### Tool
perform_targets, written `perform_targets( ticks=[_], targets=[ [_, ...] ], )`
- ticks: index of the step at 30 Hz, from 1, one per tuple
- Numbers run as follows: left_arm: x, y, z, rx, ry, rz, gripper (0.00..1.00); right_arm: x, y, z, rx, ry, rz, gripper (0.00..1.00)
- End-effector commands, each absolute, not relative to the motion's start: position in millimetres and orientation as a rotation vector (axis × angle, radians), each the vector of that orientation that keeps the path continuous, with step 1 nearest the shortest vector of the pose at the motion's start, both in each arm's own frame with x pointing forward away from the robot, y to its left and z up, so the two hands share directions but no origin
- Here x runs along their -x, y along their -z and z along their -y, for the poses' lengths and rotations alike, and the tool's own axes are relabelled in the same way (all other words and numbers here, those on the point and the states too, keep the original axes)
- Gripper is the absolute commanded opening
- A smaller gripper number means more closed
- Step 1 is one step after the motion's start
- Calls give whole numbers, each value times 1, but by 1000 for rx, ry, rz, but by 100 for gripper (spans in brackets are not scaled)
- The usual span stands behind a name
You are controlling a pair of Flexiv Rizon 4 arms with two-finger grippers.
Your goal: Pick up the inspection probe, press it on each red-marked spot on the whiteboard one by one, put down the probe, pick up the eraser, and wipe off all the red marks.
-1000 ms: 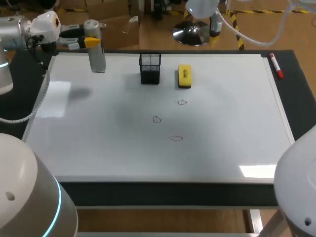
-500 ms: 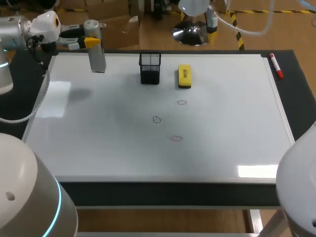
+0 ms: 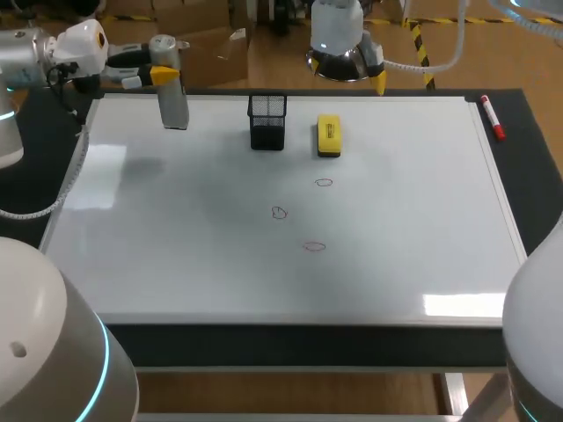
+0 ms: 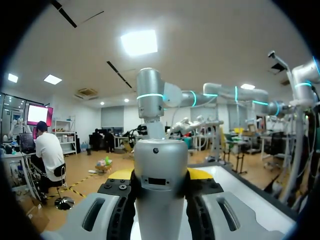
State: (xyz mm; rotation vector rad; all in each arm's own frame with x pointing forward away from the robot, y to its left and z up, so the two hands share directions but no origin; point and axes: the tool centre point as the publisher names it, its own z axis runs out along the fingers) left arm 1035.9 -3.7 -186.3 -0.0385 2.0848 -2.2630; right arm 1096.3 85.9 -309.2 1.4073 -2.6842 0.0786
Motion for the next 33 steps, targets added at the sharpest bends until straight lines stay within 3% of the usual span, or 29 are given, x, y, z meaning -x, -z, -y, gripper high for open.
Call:
perform_targets(
  ticks=[1,21,33],
  targets=[
    [-1036,185,3,35,2264,-2086,0,-1083,314,-82,-1554,-55,2690,100],
    [-1036,185,3,35,2264,-2086,0,-1053,344,-86,-2023,35,2418,100],
    [-1036,185,3,35,2264,-2086,0,-1049,378,-101,-1998,109,2335,100]
  ],
)
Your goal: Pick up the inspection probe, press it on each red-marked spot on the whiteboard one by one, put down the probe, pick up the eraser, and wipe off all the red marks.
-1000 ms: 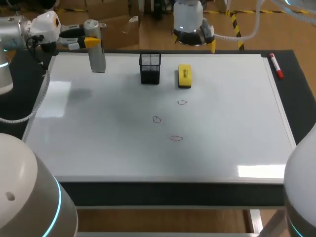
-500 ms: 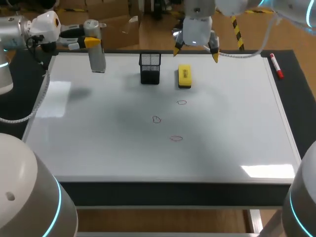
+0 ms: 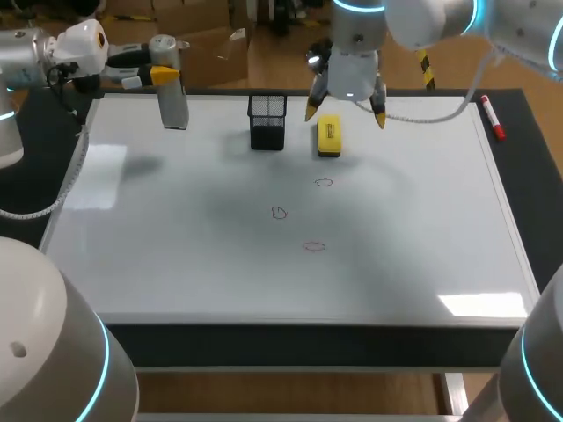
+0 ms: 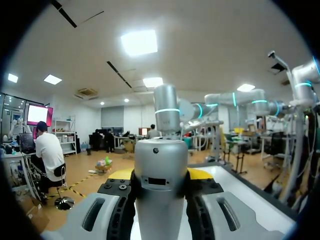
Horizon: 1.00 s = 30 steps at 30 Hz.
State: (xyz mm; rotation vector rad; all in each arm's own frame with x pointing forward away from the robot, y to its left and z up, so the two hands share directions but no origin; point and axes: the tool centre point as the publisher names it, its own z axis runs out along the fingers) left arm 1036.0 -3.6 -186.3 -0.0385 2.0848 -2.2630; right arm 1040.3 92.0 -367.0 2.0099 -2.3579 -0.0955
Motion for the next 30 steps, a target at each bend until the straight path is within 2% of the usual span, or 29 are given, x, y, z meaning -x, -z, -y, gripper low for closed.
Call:
perform_targets(
  ticks=[1,30],
  targets=[
    [-1036,185,3,35,2264,-2086,0,-1049,380,-102,-2001,115,2331,100],
    [-1036,185,3,35,2264,-2086,0,-1059,413,-103,-1942,92,2371,100]
  ],
)
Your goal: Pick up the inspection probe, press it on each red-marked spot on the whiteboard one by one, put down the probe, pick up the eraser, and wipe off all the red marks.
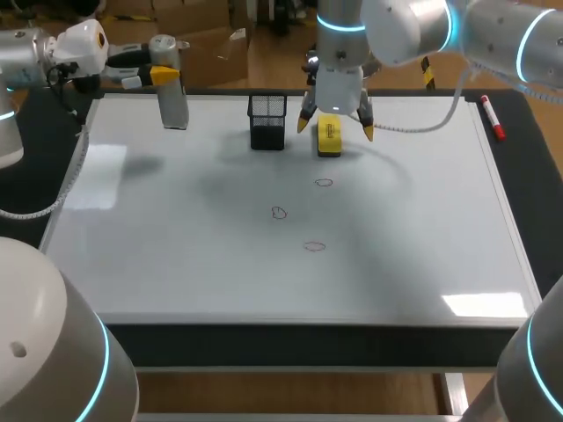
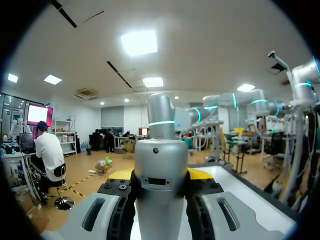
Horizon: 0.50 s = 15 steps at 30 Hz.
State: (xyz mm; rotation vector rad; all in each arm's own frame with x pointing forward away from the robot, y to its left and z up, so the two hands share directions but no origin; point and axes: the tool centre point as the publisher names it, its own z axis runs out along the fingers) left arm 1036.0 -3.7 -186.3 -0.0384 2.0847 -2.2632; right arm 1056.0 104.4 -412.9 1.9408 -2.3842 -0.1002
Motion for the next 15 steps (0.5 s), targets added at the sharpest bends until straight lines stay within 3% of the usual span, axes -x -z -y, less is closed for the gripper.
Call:
perform_targets(
  ticks=[1,6,7,9,10,11,15],
  targets=[
    [-1036,185,3,35,2264,-2086,0,-1059,413,-103,-1944,92,2370,100],
    [-1036,185,3,35,2264,-2086,0,-1061,415,-100,-1936,89,2366,100],
    [-1036,185,3,35,2264,-2086,0,-1061,415,-100,-1942,87,2364,96],
    [-1036,185,3,35,2264,-2086,0,-1061,414,-101,-1948,85,2363,44],
    [-1036,185,3,35,2264,-2086,0,-1061,414,-101,-1950,84,2364,28],
    [-1036,185,3,35,2264,-2086,0,-1061,413,-101,-1952,82,2364,0],
    [-1036,185,3,35,2264,-2086,0,-1061,409,-103,-1976,76,2361,0]
  ],
)
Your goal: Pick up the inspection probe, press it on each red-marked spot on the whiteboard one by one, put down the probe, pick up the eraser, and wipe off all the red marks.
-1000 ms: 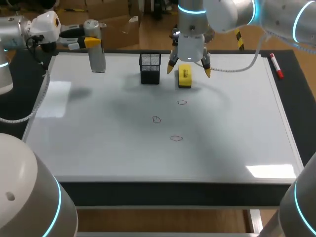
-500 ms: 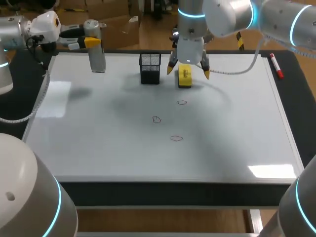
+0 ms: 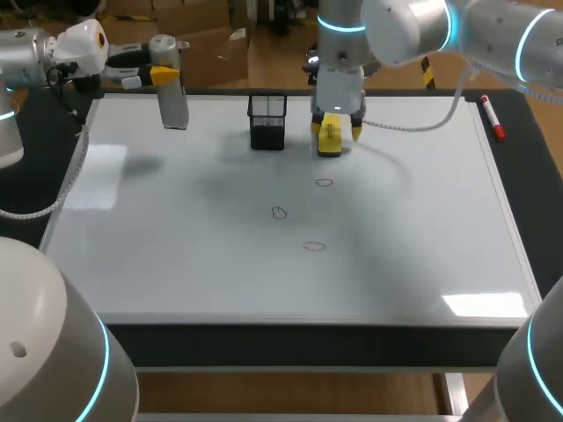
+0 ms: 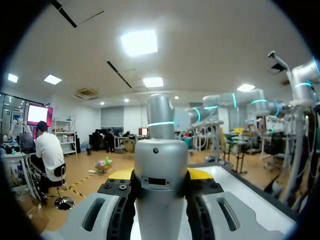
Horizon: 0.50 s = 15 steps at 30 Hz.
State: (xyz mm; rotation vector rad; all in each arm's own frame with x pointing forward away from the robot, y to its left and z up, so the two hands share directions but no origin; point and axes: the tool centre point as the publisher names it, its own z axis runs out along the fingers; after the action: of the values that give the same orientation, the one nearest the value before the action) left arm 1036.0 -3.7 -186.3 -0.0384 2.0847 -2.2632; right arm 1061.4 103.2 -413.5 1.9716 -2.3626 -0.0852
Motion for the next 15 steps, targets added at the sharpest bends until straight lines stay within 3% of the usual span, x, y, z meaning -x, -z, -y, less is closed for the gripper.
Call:
perform_targets(
  ticks=[1,15],
  targets=[
    [-1036,185,3,35,2264,-2086,0,-1061,409,-103,-1978,75,2361,0],
    [-1036,185,3,35,2264,-2086,0,-1055,378,-84,-1834,40,2490,0]
  ],
)
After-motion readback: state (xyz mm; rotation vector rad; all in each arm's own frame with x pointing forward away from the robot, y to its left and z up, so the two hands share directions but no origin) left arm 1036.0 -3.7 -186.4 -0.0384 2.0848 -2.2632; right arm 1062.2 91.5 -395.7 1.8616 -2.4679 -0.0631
